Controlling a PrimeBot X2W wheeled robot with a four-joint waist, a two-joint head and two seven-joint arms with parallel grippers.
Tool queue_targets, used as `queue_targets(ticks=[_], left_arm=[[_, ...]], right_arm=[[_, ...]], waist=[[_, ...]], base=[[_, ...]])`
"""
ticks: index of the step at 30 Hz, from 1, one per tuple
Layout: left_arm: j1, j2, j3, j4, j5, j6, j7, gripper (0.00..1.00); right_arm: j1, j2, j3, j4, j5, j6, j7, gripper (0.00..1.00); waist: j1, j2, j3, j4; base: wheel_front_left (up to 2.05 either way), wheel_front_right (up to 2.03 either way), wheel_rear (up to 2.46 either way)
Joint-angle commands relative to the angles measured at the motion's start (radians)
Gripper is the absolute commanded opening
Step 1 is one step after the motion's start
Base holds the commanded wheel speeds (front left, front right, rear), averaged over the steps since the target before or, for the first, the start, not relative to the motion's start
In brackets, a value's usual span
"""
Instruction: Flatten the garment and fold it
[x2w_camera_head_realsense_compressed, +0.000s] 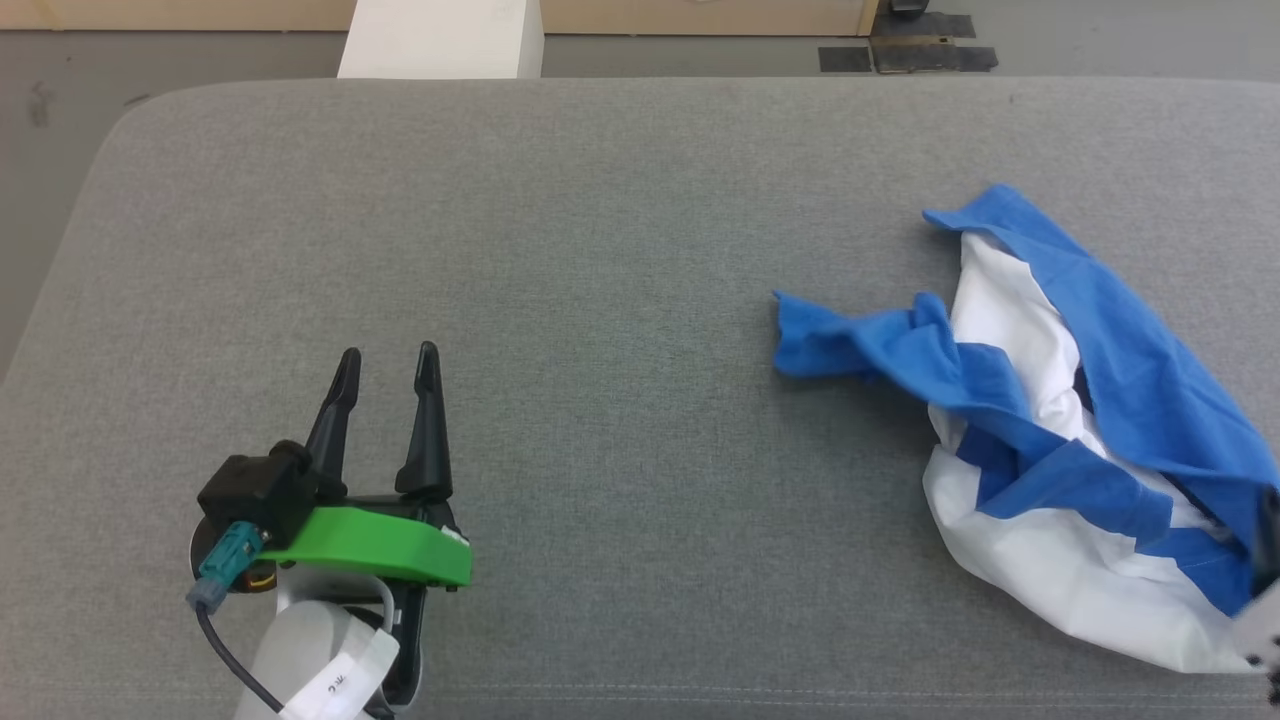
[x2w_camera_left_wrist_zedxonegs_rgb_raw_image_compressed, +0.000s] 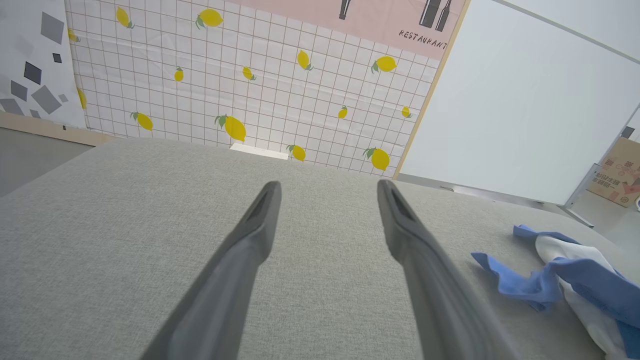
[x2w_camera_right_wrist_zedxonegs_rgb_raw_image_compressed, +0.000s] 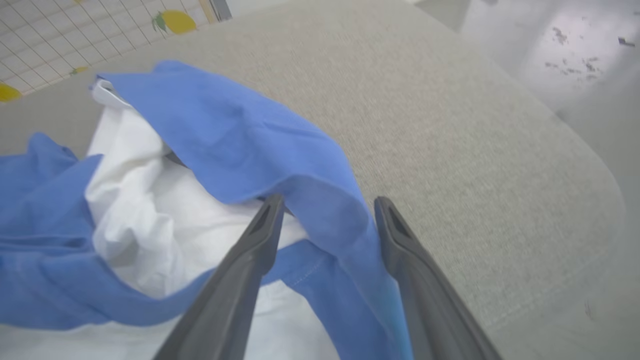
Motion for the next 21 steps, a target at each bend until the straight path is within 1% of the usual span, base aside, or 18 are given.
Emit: queue_targets(ticks=[1, 2, 4, 7, 9, 10, 13, 16, 18, 21], left_arm=[[0.004, -0.003, 0.003, 0.002, 0.01, -0.006, -0.005, 1.0], [0.005, -0.003, 0.004, 0.002, 0.01, -0.007, -0.005, 1.0], [0.006, -0.003, 0.004, 0.002, 0.01, -0.007, -0.005, 1.0], [0.005, -0.003, 0.001, 0.003, 0.011, -0.008, -0.005, 1.0], [0.004, -0.003, -0.001, 0.001, 0.009, -0.008, -0.005, 1.0], [0.003, -0.003, -0.004, 0.0, 0.007, -0.008, -0.005, 1.0], [-0.001, -0.003, -0.006, -0.002, 0.002, -0.007, -0.005, 1.0], [-0.008, -0.003, -0.013, -0.005, -0.004, -0.005, -0.005, 1.0], [-0.015, -0.003, -0.018, -0.007, -0.009, -0.003, -0.005, 1.0], [-0.028, -0.003, -0.026, -0.009, -0.02, -0.002, -0.005, 1.0]], right_arm=[[0.007, -0.001, 0.046, -0.035, 0.009, -0.001, -0.055, 1.0], [0.011, -0.001, 0.092, -0.062, 0.016, -0.001, -0.095, 1.0], [0.016, -0.001, 0.19, -0.108, 0.045, -0.001, -0.137, 1.0], [0.017, -0.001, 0.331, -0.181, 0.036, -0.001, -0.141, 1.0], [0.015, -0.001, 0.421, -0.215, -0.003, -0.001, -0.084, 1.0], [0.011, -0.001, 0.461, -0.228, -0.042, -0.001, -0.039, 1.0], [-0.014, -0.001, 0.53, -0.227, -0.115, -0.001, 0.094, 1.0], [-0.064, -0.017, 0.592, -0.184, -0.206, -0.001, 0.229, 1.0], [-0.108, -0.038, 0.624, -0.135, -0.242, -0.001, 0.294, 1.0], [-0.172, -0.073, 0.666, -0.049, -0.275, -0.001, 0.358, 1.0]], waist=[[0.0, 0.0, -0.004, -0.005], [0.0, 0.0, -0.005, -0.007], [0.0, 0.0, -0.006, -0.007], [0.0, 0.0, -0.005, -0.003], [0.0, 0.0, -0.002, 0.003], [0.0, 0.0, 0.001, 0.008], [0.0, 0.0, 0.011, 0.019], [0.0, 0.0, 0.033, 0.037], [0.0, 0.0, 0.05, 0.049], [0.0, 0.0, 0.078, 0.072]], base=[[0.0, 0.0, 0.0], [0.0, 0.0, 0.0], [0.0, 0.0, 0.0], [0.0, 0.0, 0.0], [0.0, 0.0, 0.0], [0.0, 0.0, 0.0], [0.0, 0.0, 0.0], [0.0, 0.0, 0.0], [0.0, 0.0, 0.0], [0.0, 0.0, 0.0]])
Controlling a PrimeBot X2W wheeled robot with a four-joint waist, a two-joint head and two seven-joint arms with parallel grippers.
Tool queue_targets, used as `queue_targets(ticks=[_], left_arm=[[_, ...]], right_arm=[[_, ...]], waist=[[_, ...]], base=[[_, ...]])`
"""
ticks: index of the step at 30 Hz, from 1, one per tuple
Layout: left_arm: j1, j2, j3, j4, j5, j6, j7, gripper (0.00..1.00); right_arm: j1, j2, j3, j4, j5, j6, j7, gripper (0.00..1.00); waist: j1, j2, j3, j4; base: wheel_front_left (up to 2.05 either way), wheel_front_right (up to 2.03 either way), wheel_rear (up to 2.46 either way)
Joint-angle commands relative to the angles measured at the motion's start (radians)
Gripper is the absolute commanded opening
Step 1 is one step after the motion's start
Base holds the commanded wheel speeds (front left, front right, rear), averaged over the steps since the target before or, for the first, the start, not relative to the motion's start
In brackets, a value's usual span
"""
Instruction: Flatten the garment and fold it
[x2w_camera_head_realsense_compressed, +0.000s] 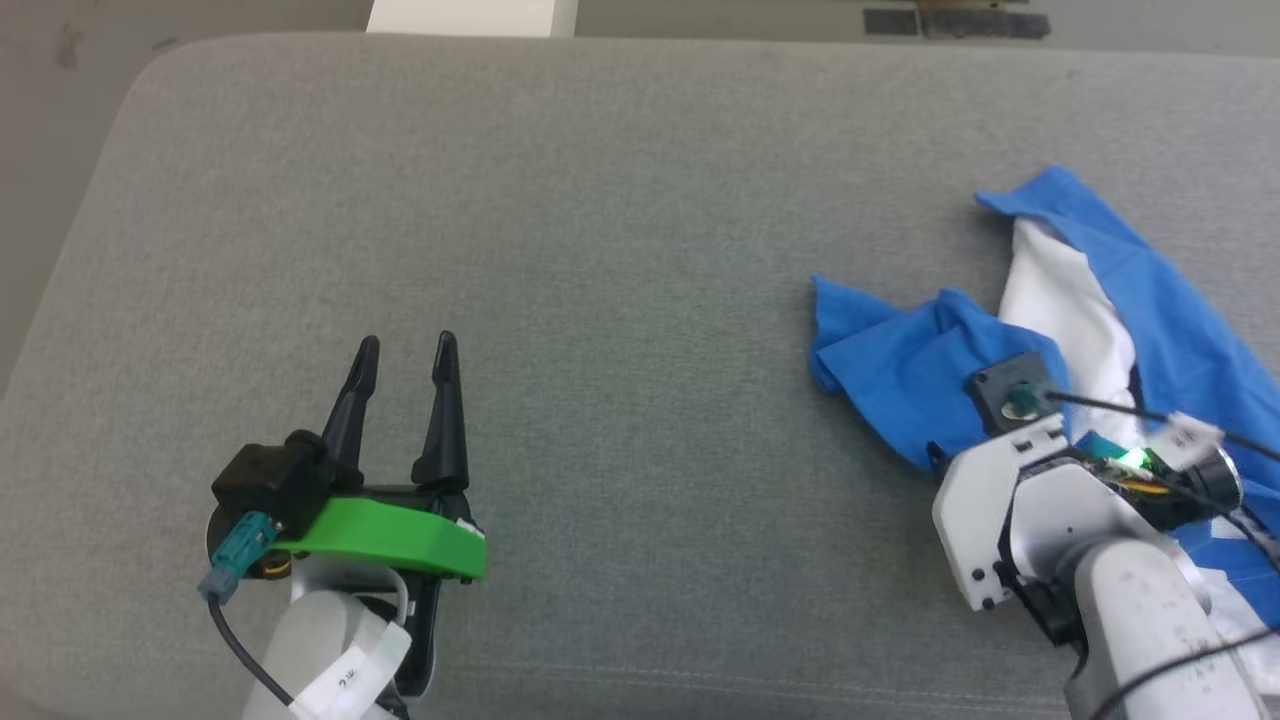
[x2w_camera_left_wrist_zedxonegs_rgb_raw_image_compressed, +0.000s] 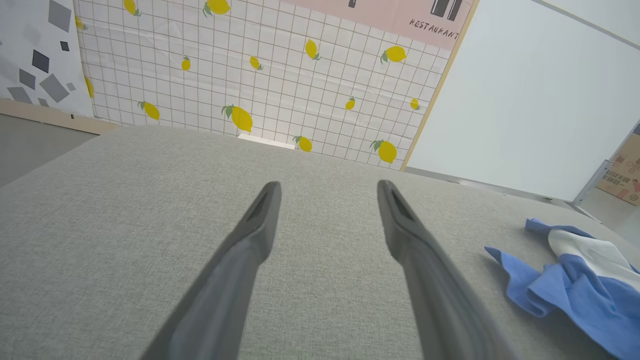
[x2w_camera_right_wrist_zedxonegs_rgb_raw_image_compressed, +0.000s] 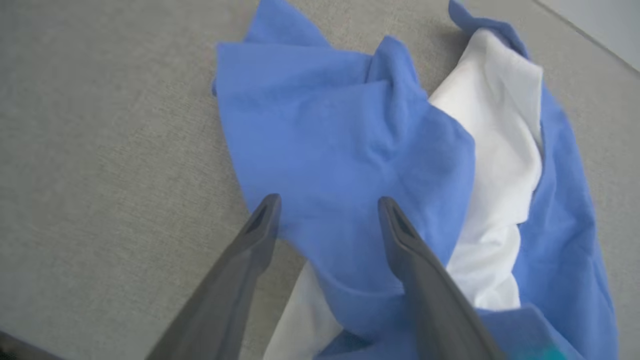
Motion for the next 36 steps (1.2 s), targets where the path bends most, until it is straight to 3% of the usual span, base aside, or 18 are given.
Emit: queue_targets(ticks=[1, 9, 10, 12, 19, 25, 31, 33, 36], left_arm=[[-0.02, -0.002, -0.005, -0.001, -0.016, -0.001, -0.005, 1.0], [-0.055, -0.002, -0.035, 0.0, -0.033, 0.004, -0.005, 1.0], [-0.058, -0.002, -0.038, 0.0, -0.035, 0.005, -0.005, 1.0], [-0.061, -0.002, -0.044, 0.002, -0.038, 0.006, -0.005, 1.0], [-0.055, -0.002, -0.05, 0.013, -0.039, 0.01, -0.005, 1.0], [-0.052, -0.002, -0.051, 0.016, -0.04, 0.01, -0.005, 1.0], [-0.053, -0.002, -0.062, 0.014, -0.048, 0.014, -0.005, 1.0], [-0.051, -0.002, -0.066, 0.013, -0.051, 0.015, -0.005, 1.0], [-0.046, -0.002, -0.064, 0.012, -0.051, 0.019, -0.005, 1.0]], right_arm=[[-0.031, -0.015, 0.015, 0.039, -0.013, -0.002, 0.027, 1.0], [-0.14, -0.013, 0.006, 0.228, 0.026, -0.002, 0.124, 1.0], [-0.146, -0.008, -0.004, 0.244, 0.039, -0.002, 0.128, 0.5], [-0.155, 0.0, -0.015, 0.257, 0.058, -0.002, 0.11, 0.0], [-0.226, 0.045, 0.002, 0.233, 0.117, -0.002, -0.08, 0.0], [-0.331, 0.067, 0.231, 0.226, 0.209, -0.002, -0.193, 0.0], [-0.382, 0.068, 0.43, 0.312, 0.307, -0.002, -0.167, 0.0], [-0.386, 0.068, 0.45, 0.347, 0.33, -0.002, -0.16, 1.0], [-0.386, 0.068, 0.449, 0.365, 0.364, -0.002, -0.182, 1.0]], waist=[[0.0, -0.0001, 0.039, 0.036], [0.0, -0.0001, 0.1, 0.1], [0.0, -0.0001, 0.103, 0.106], [0.0, -0.0001, 0.104, 0.116], [0.0, -0.0001, 0.071, 0.13], [0.0, -0.0001, 0.048, 0.136], [0.0, -0.0001, 0.048, 0.155], [0.0, -0.0001, 0.048, 0.16], [0.0, -0.0001, 0.044, 0.156]], base=[[0.0, 0.0, 0.0], [0.0, 0.0, 0.0], [0.0, 0.0, 0.0], [0.0, 0.0, 0.0], [0.0, 0.0, 0.0], [0.0, 0.0, 0.0], [0.0, 0.0, 0.0], [0.0, 0.0, 0.0], [0.0, 0.0, 0.0]])
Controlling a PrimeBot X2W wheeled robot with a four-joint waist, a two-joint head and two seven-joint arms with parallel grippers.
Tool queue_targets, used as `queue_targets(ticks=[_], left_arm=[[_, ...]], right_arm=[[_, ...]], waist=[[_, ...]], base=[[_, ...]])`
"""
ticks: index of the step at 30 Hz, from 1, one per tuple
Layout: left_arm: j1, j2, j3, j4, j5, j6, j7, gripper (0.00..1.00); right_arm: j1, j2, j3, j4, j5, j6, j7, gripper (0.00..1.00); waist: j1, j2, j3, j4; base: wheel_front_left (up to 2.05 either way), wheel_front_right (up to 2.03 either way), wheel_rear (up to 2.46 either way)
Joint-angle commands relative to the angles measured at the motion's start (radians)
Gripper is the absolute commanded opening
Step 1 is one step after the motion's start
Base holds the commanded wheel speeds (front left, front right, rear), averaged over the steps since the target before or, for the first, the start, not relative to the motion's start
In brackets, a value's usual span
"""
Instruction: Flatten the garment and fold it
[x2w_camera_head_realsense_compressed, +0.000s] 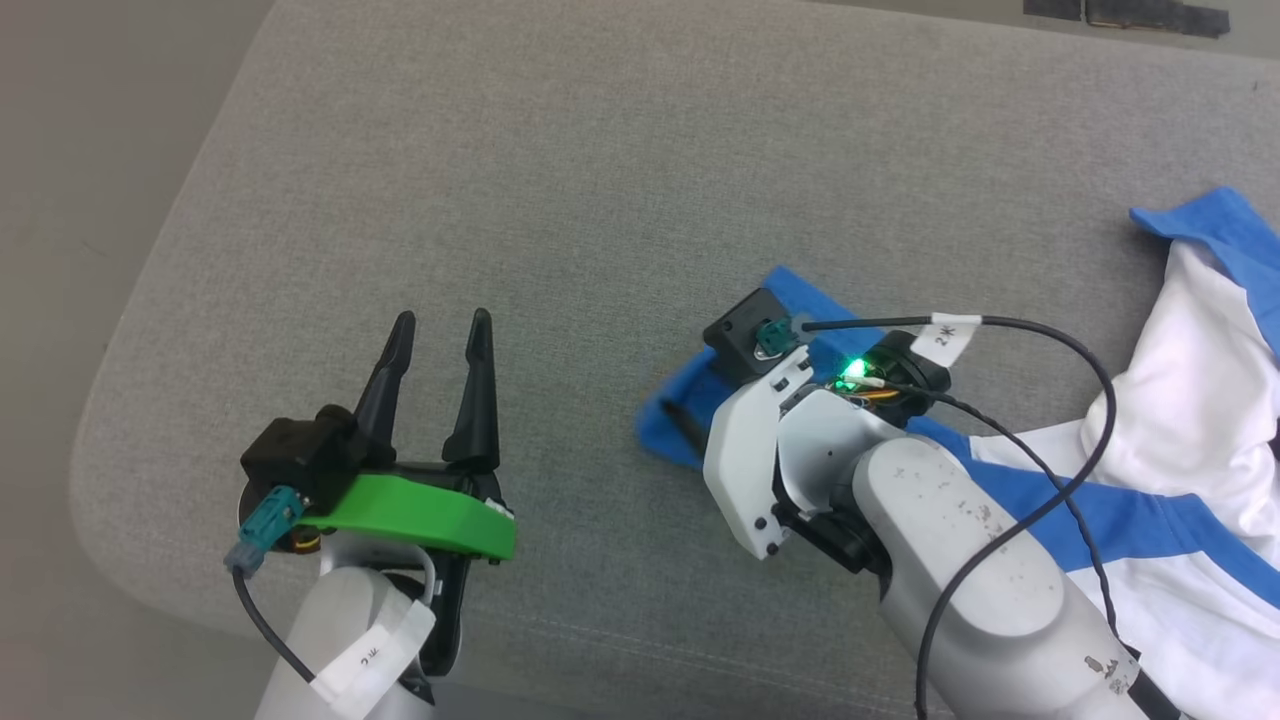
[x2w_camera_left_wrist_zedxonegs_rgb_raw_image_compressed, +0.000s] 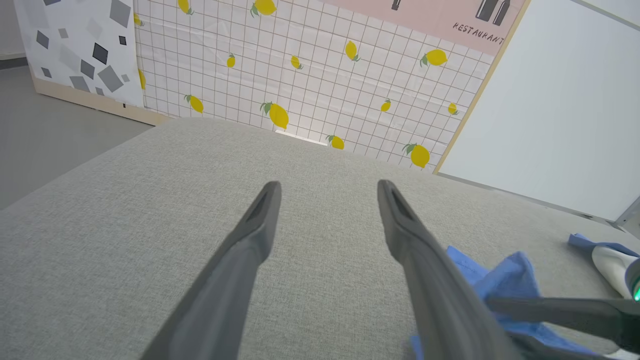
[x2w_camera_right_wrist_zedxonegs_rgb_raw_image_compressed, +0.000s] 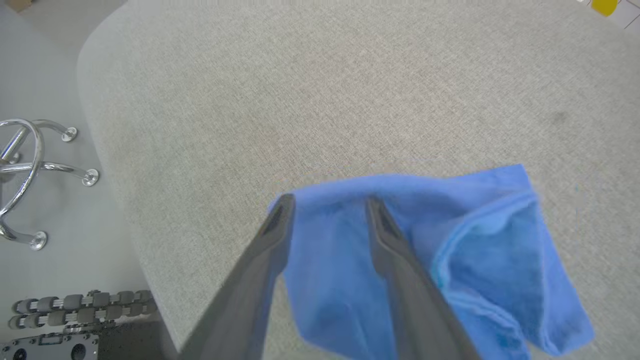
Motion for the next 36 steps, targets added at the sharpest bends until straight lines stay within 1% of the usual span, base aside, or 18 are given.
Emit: queue_targets(ticks=[1, 3, 5, 9, 10, 14, 18, 21, 24, 27, 30, 36], left_arm=[[0.005, -0.002, 0.004, -0.001, -0.004, 0.004, -0.005, 1.0], [0.013, -0.002, 0.013, 0.001, 0.001, 0.005, -0.005, 1.0], [0.023, -0.002, 0.021, 0.002, 0.008, 0.006, -0.005, 1.0], [0.046, -0.002, 0.042, 0.004, 0.027, 0.002, -0.005, 1.0], [0.052, -0.002, 0.047, 0.005, 0.034, -0.001, -0.005, 1.0], [0.057, -0.002, 0.049, 0.006, 0.051, -0.011, -0.005, 1.0], [0.053, 0.0, 0.029, 0.015, 0.068, -0.021, -0.005, 1.0], [0.043, 0.002, -0.015, 0.035, 0.085, -0.03, -0.005, 1.0], [0.031, 0.008, -0.074, 0.062, 0.107, -0.037, 0.006, 1.0], [0.011, 0.021, -0.151, 0.104, 0.129, -0.043, 0.063, 1.0], [-0.009, 0.032, -0.202, 0.155, 0.121, -0.046, 0.16, 1.0], [-0.05, 0.066, -0.237, 0.232, 0.106, -0.044, 0.392, 1.0]], right_arm=[[-0.012, -0.001, -0.003, -0.005, 0.016, -0.002, -0.021, 1.0], [-0.004, -0.001, -0.021, -0.026, 0.023, -0.002, -0.047, 1.0], [0.021, -0.001, -0.069, -0.068, 0.026, -0.002, -0.075, 1.0], [0.114, -0.009, -0.221, -0.213, 0.017, -0.002, -0.157, 1.0], [0.155, -0.013, -0.275, -0.269, 0.004, -0.002, -0.184, 1.0], [0.292, -0.01, -0.459, -0.414, -0.051, -0.002, -0.255, 1.0], [0.41, -0.004, -0.596, -0.503, -0.111, -0.002, -0.335, 1.0], [0.489, -0.002, -0.665, -0.525, -0.148, -0.002, -0.4, 1.0], [0.551, -0.001, -0.701, -0.508, -0.125, -0.002, -0.433, 1.0], [0.594, -0.001, -0.724, -0.49, -0.096, -0.002, -0.45, 1.0], [0.61, -0.001, -0.725, -0.482, -0.084, -0.002, -0.456, 1.0], [0.609, -0.001, -0.696, -0.469, -0.063, -0.002, -0.465, 1.0]], waist=[[-0.0001, 0.0, -0.007, -0.007], [-0.0001, 0.0, -0.017, -0.02], [-0.0001, 0.0, -0.03, -0.038], [-0.0001, 0.0, -0.058, -0.092], [-0.0001, 0.0, -0.066, -0.11], [-0.0001, 0.0, -0.086, -0.161], [-0.0001, 0.0, -0.096, -0.212], [-0.0001, 0.0, -0.102, -0.243], [-0.0001, 0.0, -0.107, -0.274], [-0.0001, 0.0, -0.107, -0.305], [-0.0001, 0.0, -0.103, -0.336], [-0.0001, 0.0, -0.087, -0.389]], base=[[0.0, 0.0, 0.0], [0.0, 0.0, 0.0], [0.0, 0.0, 0.0], [0.0, 0.0, 0.0], [0.0, 0.0, 0.0], [0.0, 0.0, 0.0], [0.0, 0.0, 0.0], [0.0, 0.0, 0.0], [0.0, 0.0, 0.0], [0.0, 0.0, 0.0], [0.0, 0.0, 0.0], [0.0, 0.0, 0.0]])
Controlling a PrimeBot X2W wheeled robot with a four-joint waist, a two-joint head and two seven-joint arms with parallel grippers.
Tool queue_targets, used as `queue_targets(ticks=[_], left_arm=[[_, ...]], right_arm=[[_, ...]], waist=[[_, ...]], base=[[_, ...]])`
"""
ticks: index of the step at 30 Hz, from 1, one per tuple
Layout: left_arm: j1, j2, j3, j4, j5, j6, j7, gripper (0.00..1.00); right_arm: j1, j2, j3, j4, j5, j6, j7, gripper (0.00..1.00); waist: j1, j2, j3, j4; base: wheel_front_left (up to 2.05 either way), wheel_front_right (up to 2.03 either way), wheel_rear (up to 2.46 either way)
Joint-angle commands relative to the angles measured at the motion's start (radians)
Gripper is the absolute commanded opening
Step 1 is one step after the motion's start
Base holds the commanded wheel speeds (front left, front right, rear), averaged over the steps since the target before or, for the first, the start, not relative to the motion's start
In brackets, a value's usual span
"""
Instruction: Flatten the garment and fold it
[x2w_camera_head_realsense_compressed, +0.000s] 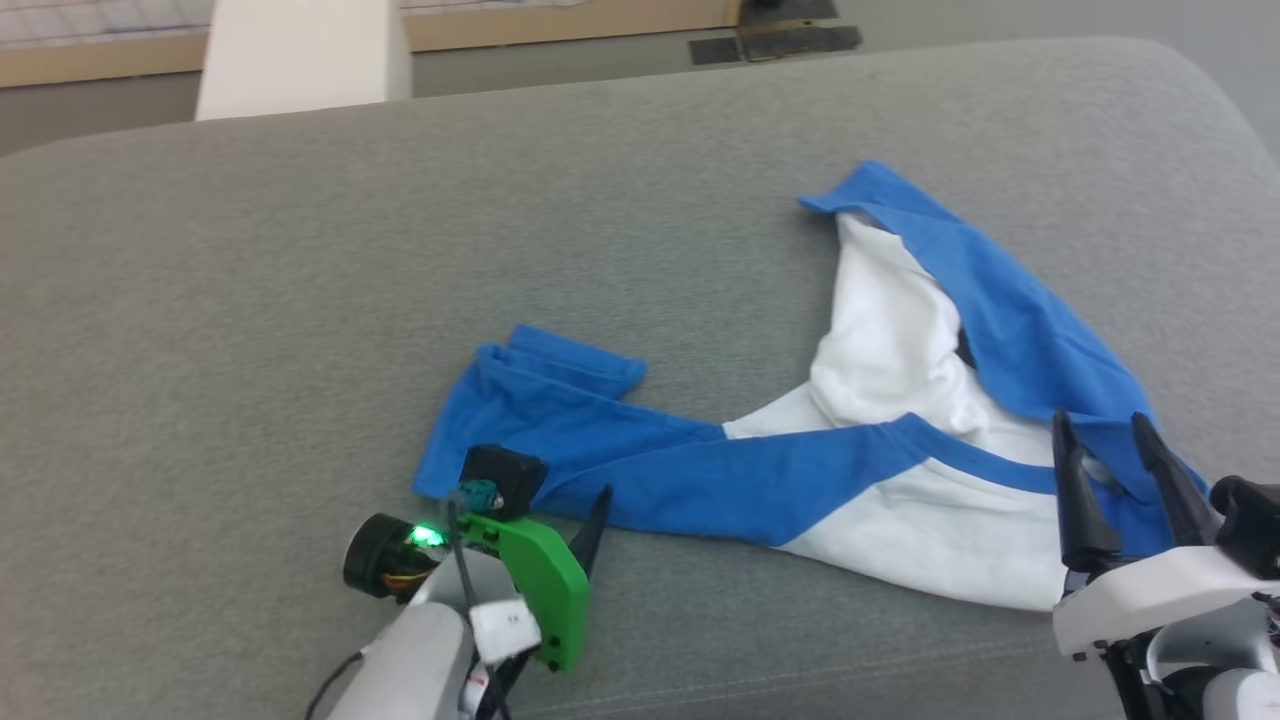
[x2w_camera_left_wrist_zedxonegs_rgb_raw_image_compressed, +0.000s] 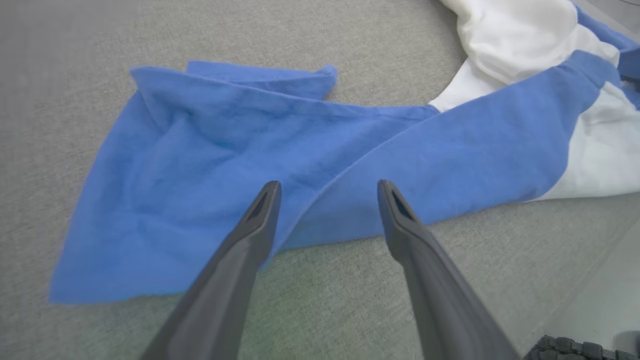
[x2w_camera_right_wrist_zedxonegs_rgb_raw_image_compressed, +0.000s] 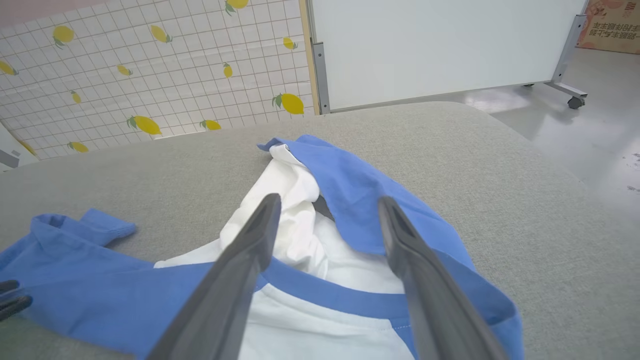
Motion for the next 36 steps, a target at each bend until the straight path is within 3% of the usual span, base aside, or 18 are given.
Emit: queue_targets(ticks=[1, 5, 6, 7, 8, 15, 24, 29, 32, 33, 34, 36], left_arm=[[-0.017, 0.013, -0.006, 0.009, -0.012, 0.0, 0.049, 1.0], [-0.014, 0.024, -0.007, 0.018, -0.028, 0.021, 0.197, 1.0], [-0.013, 0.024, -0.003, 0.012, -0.032, 0.029, 0.216, 0.81], [-0.011, 0.026, 0.003, 0.0, -0.034, 0.042, 0.229, 0.0], [-0.009, 0.029, 0.01, -0.012, -0.034, 0.054, 0.228, 0.0], [0.004, 0.049, 0.156, -0.106, -0.049, 0.195, 0.064, 0.0], [0.042, 0.099, 0.397, -0.151, -0.119, 0.335, -0.118, 0.0], [0.113, 0.104, 0.481, -0.142, -0.163, 0.383, -0.127, 0.0], [0.156, 0.092, 0.496, -0.137, -0.197, 0.376, -0.112, 0.0], [0.163, 0.087, 0.492, -0.139, -0.206, 0.363, -0.112, 0.64], [0.171, 0.077, 0.49, -0.144, -0.22, 0.348, -0.119, 1.0], [0.183, 0.058, 0.483, -0.156, -0.24, 0.32, -0.144, 1.0]], right_arm=[[0.001, 0.002, 0.008, 0.006, 0.009, -0.001, -0.011, 1.0], [-0.002, 0.002, 0.02, 0.024, 0.029, -0.001, -0.02, 1.0], [-0.003, 0.002, 0.021, 0.027, 0.03, -0.001, -0.021, 1.0], [-0.003, 0.002, 0.021, 0.032, 0.033, -0.001, -0.023, 1.0], [-0.004, 0.002, 0.02, 0.034, 0.036, -0.001, -0.024, 1.0], [-0.013, 0.002, 0.009, 0.043, 0.044, -0.001, -0.029, 1.0], [-0.032, 0.002, 0.002, 0.036, 0.042, -0.001, -0.014, 1.0], [-0.03, 0.002, -0.005, 0.036, 0.041, -0.001, 0.006, 1.0], [-0.024, 0.002, -0.007, 0.031, 0.036, -0.001, 0.025, 1.0], [-0.023, 0.002, -0.008, 0.03, 0.035, -0.001, 0.031, 1.0], [-0.023, 0.002, -0.011, 0.03, 0.034, -0.001, 0.039, 1.0], [-0.024, 0.002, -0.02, 0.032, 0.027, -0.001, 0.056, 1.0]], waist=[[0.0, -0.0001, 0.011, -0.035], [0.0, -0.0001, 0.017, -0.053], [0.0, -0.0001, 0.018, -0.055], [0.0, -0.0001, 0.019, -0.056], [0.0, -0.0001, 0.02, -0.055], [0.0, -0.0001, 0.028, -0.016], [0.0, -0.0001, 0.031, 0.068], [0.0, -0.0001, 0.027, 0.106], [0.0, -0.0001, 0.024, 0.127], [0.0, -0.0001, 0.024, 0.134], [0.0, -0.0001, 0.023, 0.141], [0.0, -0.0001, 0.021, 0.155]], base=[[0.0, 0.0, 0.0], [0.0, 0.0, 0.0], [0.0, 0.0, 0.0], [0.0, 0.0, 0.0], [0.0, 0.0, 0.0], [0.0, 0.0, 0.0], [0.0, 0.0, 0.0], [0.0, 0.0, 0.0], [0.0, 0.0, 0.0], [0.0, 0.0, 0.0], [0.0, 0.0, 0.0], [0.0, 0.0, 0.0]])
